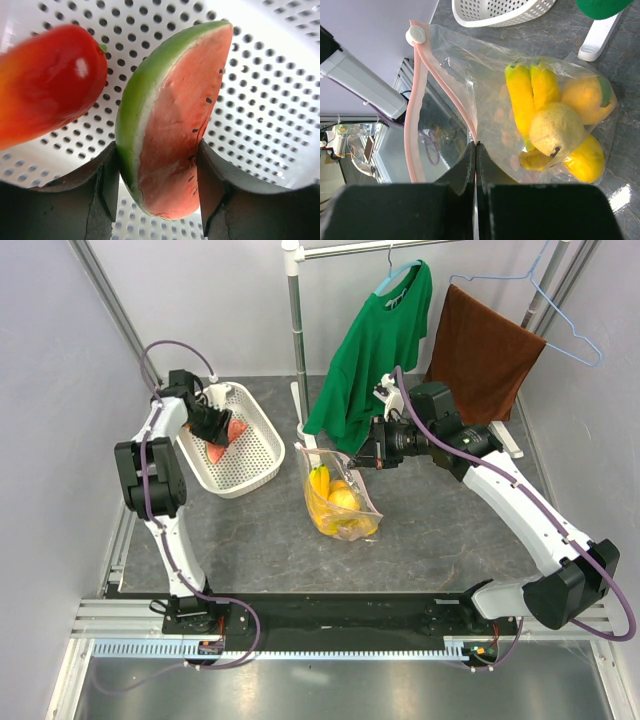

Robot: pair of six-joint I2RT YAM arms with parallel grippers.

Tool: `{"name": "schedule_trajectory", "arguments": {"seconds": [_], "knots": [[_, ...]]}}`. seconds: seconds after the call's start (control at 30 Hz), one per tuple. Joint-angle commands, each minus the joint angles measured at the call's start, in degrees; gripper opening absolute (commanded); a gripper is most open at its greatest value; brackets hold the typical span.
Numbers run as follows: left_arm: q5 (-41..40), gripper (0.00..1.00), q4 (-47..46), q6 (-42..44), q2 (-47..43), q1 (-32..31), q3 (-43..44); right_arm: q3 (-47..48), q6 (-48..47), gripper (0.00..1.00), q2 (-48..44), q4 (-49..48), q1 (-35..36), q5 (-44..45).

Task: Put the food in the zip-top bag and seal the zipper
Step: Pick up the fake fruit from the bin, then place the fake fruit in the zipper food storage bag.

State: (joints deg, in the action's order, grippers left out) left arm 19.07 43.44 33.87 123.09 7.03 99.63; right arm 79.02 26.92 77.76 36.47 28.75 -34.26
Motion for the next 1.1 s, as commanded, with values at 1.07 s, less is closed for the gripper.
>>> {"name": "schedule_trajectory", "arguments": {"seconds": [1.07], "knots": [[33.7, 0.42, -49.7, -8.8, -57.3, -39.6, -31.9, 0.1, 1.5, 0.00, -0.6, -2.5, 0.1, -3.7]]}}
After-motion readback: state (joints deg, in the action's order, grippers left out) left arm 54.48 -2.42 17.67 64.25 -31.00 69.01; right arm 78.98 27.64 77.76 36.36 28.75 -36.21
